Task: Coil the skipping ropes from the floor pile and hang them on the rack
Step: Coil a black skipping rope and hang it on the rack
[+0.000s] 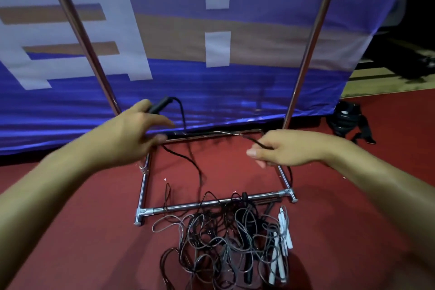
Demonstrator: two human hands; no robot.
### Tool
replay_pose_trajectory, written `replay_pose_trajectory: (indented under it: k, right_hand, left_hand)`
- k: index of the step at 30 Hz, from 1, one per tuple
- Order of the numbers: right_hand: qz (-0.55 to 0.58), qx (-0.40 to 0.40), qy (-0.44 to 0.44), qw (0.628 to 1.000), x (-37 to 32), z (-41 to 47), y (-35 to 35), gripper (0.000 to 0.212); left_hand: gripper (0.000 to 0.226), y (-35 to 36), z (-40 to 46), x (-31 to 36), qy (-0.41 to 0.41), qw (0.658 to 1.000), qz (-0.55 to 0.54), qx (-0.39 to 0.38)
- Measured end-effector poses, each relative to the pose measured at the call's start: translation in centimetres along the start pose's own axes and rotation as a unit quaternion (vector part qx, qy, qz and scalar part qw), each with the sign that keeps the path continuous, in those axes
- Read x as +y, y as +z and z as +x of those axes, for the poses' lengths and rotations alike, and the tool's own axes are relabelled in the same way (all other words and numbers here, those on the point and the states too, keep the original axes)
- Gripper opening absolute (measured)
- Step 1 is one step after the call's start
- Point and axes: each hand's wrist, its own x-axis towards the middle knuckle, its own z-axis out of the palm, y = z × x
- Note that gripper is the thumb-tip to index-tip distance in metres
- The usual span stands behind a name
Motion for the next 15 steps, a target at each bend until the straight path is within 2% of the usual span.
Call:
replay_pose_trajectory:
  k: [2, 3, 5, 7, 10, 12, 13, 15]
  right_hand:
    - [0.01, 0.04, -0.056, 0.998, -1.2, -0.1, -0.1, 0.041]
    - [0.002, 0.053, -0.082, 0.995, -2.4, 0.0, 0.0, 0.04]
    - [-0.015, 0.068, -0.114, 0.991, -4.5, 0.3, 0.4, 0.037]
    - [-0.02, 0.079, -0.12, 0.989, -5.5, 0.4, 0.5, 0.035]
    - [0.024, 0.067, -0.077, 0.995, -3.7, -0.4, -0.4, 0.033]
    - [0.006, 0.031, -0.035, 0.999, -1.7, -0.8, -1.0, 0.037]
    - [0.0, 0.018, -0.022, 1.0, -0.8, -0.9, -1.1, 0.038]
    - [0.02, 0.024, -0.039, 0.999, -0.3, -1.1, -1.1, 0.037]
  left_hand:
    - [0.072, 0.3, -0.8, 1.5, -0.007, 0.998, -0.039, -0.041]
    - [0.078, 0.7, -1.0, 3.1, 0.006, 0.996, -0.061, -0.064]
    - [0.057, 2.0, -0.9, 6.4, 0.056, 0.989, -0.102, -0.087]
    - [0.033, 2.9, -0.4, 7.9, 0.105, 0.989, -0.073, -0.078]
    - [0.034, 2.5, 0.3, 5.6, 0.113, 0.993, 0.004, -0.039]
    - [0.03, 1.4, 0.2, 3.1, 0.068, 0.997, 0.039, -0.012]
    - [0.035, 1.0, 0.1, 1.9, 0.034, 0.998, 0.05, -0.007]
    - [0.057, 0.5, -0.2, 1.0, -0.004, 0.999, 0.044, -0.011]
